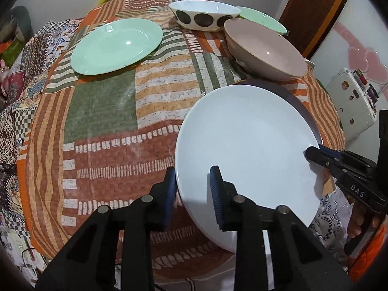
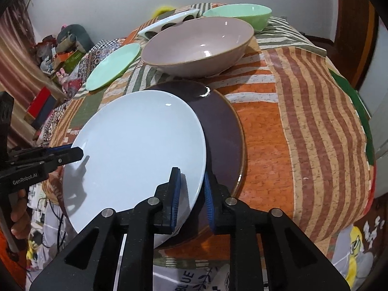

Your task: Organize plates and bowls

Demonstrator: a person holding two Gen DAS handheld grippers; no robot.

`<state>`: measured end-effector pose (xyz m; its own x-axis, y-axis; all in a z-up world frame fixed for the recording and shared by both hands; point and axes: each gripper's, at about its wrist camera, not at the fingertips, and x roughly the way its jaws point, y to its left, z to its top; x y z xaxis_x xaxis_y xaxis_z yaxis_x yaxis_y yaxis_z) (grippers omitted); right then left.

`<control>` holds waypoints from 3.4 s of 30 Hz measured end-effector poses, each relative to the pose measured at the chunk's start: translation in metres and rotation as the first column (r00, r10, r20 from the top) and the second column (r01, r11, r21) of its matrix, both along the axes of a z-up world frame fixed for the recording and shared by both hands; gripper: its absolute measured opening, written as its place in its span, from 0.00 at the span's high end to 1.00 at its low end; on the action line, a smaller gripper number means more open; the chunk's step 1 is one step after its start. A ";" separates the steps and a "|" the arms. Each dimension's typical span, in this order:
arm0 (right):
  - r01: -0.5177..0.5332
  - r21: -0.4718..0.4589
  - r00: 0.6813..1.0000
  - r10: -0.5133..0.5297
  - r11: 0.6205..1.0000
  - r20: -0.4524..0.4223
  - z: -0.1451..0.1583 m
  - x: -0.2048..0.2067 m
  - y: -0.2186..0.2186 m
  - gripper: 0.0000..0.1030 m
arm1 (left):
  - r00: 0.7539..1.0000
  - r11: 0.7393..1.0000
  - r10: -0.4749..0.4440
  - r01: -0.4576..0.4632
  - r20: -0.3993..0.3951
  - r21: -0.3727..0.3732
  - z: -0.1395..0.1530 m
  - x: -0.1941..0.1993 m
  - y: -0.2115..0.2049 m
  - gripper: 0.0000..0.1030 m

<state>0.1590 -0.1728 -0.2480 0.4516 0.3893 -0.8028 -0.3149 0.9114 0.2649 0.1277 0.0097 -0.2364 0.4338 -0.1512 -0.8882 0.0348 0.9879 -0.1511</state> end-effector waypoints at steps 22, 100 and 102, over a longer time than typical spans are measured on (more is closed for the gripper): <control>0.076 -0.051 0.995 -0.073 0.996 0.066 0.010 0.009 -0.019 0.84 | 1.000 1.000 -0.017 0.016 -0.022 -0.023 -0.014 0.019 -0.022 0.73; -0.132 -0.092 0.990 0.126 0.987 -0.071 0.004 0.183 0.217 0.82 | 0.969 0.973 0.231 -0.228 0.085 -0.041 -0.021 0.174 0.221 0.82; -0.146 -0.100 0.988 0.140 0.984 -0.064 0.005 0.178 0.216 0.82 | 0.974 0.977 0.213 -0.212 0.076 -0.027 -0.021 0.163 0.218 0.82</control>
<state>0.3367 0.0433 -0.2435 0.3500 0.3599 -0.8649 -0.4311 0.8816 0.1924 0.2905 0.2274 -0.2572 0.5257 -0.0645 -0.8482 -0.1632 0.9709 -0.1750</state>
